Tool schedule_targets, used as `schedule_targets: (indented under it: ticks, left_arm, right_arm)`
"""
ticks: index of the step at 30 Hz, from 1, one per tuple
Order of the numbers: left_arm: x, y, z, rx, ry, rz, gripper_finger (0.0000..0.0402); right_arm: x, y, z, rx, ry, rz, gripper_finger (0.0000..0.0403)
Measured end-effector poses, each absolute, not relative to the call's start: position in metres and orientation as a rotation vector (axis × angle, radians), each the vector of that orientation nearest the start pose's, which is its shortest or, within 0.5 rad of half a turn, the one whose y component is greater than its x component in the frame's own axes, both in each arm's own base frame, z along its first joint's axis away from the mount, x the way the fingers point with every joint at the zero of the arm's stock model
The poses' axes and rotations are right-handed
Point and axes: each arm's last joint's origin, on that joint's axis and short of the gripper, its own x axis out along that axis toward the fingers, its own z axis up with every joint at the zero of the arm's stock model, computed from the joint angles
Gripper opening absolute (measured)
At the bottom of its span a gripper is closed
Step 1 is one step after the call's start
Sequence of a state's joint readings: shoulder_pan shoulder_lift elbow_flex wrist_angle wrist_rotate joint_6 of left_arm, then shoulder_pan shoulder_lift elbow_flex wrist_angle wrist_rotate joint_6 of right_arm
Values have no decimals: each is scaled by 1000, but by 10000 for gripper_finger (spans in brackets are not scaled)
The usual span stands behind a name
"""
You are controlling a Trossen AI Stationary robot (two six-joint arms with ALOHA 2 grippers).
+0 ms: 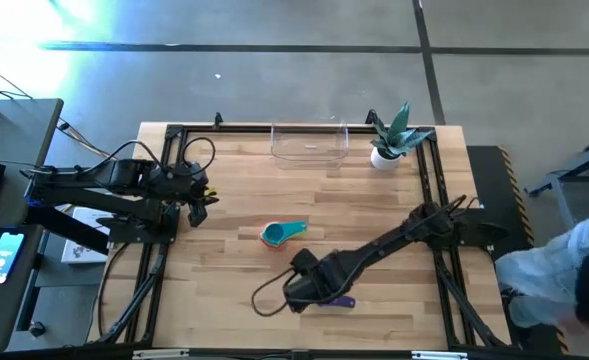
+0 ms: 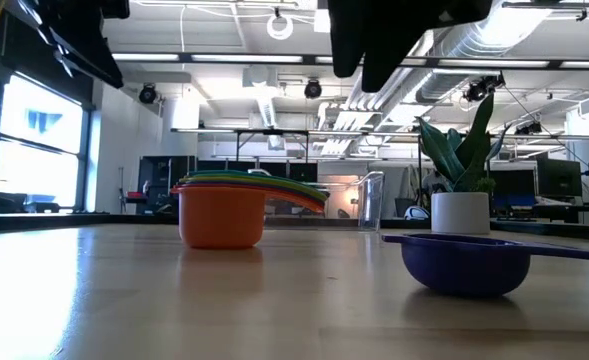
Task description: Nest measuring cups in basket
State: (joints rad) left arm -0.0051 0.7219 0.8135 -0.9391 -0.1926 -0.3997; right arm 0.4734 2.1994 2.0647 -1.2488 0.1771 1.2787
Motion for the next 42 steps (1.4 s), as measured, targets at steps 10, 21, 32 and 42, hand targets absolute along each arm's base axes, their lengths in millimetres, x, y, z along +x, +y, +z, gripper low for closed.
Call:
schedule_targets:
  ticks: [10,21,32,42]
  left_arm:
    - [131,5,292,-268,732,317,90]
    - [135,5,289,-272,758,324,90]
    - [135,7,289,-163,758,372,90]
    - [135,8,290,-144,756,388,90]
  right_arm:
    - [387,210,230,524,1322,-494,110]
    - [379,215,194,426,1430,-370,110]
    - [378,213,184,313,1430,-316,110]
    - [380,211,185,225,1449,-193,110]
